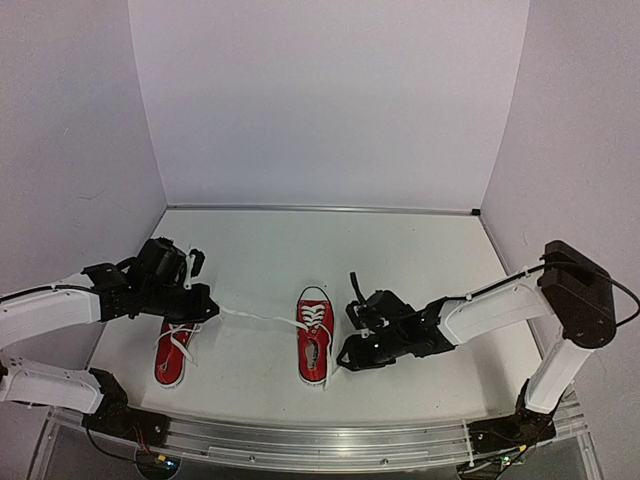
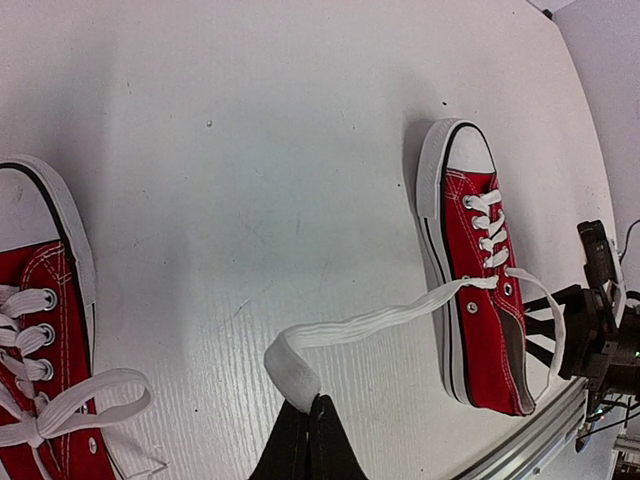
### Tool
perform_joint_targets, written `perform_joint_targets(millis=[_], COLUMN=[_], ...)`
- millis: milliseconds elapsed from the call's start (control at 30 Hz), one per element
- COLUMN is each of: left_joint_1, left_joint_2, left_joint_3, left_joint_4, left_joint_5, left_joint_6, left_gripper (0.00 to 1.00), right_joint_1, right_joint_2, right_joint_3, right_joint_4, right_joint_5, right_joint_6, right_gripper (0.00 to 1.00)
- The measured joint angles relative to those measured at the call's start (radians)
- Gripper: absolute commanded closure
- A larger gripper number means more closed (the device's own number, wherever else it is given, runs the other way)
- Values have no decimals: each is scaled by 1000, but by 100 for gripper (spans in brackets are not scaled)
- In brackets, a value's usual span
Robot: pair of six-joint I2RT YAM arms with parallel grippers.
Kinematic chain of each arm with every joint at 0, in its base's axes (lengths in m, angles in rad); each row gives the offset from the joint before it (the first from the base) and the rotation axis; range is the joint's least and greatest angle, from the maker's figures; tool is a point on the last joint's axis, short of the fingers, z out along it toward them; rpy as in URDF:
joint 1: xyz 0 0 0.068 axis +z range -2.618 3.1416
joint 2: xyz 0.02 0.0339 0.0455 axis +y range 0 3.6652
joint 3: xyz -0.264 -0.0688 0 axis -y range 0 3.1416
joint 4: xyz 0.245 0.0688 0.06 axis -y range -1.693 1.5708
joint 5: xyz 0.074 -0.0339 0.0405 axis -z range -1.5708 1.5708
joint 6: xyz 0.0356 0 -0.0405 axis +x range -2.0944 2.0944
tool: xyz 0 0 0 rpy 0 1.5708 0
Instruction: Tie the shoes
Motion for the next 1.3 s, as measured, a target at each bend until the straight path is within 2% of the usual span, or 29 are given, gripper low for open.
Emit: perform_joint_targets(millis=[67, 100, 233, 333, 600, 700, 800, 900, 1100, 1300], left_joint_1=[0, 0, 0, 0, 2, 2, 3, 3, 2, 2], left_joint_2=[0, 0, 0, -1, -63, -87, -110, -139, -241, -336], left_joint_3=[0, 0, 0, 8, 82, 86, 84, 79, 46, 36], left_joint_4=[0, 0, 0, -16, -141, -150, -137, -102, -41, -6], left_joint_5=[2, 2, 3, -4, -114, -109, -44, 47, 198, 316], left_joint_6=[0, 1, 8, 24, 58, 76, 113, 154, 187, 187], left_gripper=[100, 100, 100, 100, 100, 100, 100, 100, 100, 100], right_joint_1=[0, 0, 0, 0, -80, -110, -112, -112, -112, -80], right_joint_2=[5, 5, -15, -110, -630, -742, -700, -553, -237, 88], right_joint_3=[0, -2, -29, -64, -69, -30, 56, 181, 437, 776], right_joint_4=[6, 5, -1, -63, -268, -325, -359, -353, -276, -158], right_joint_5=[0, 2, 18, 59, 286, 368, 394, 372, 220, 58], right_joint_6=[8, 2, 10, 14, 28, 10, -38, -106, -208, -237], right_gripper=[98, 100, 100, 100, 100, 100, 100, 100, 100, 100])
